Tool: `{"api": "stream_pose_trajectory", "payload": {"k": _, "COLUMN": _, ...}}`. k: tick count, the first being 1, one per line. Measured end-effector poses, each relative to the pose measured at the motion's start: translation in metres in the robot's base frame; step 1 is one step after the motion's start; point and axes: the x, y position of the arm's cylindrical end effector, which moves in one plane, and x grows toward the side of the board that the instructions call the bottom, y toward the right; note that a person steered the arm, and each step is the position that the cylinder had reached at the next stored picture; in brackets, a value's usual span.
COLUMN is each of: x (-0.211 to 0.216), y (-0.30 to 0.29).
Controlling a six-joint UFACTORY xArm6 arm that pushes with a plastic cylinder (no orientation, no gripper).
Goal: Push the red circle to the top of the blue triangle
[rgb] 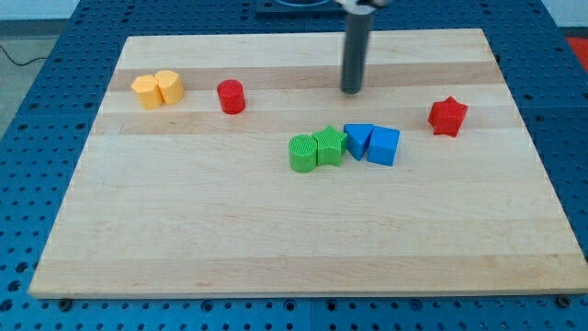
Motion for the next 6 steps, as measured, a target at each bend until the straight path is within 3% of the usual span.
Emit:
{"api": "stream_pose_trajectory", "payload": {"k": 2, "x": 0.052, "y": -0.101}}
{"api": "stream_pose_trajectory", "payload": {"k": 4, "x": 0.044, "y": -0.221}}
{"api": "stream_pose_trajectory", "payload": {"k": 5, "x": 0.015, "y": -0.224}}
{"api": "stream_pose_trajectory", "payload": {"k": 6, "x": 0.007, "y": -0.177}}
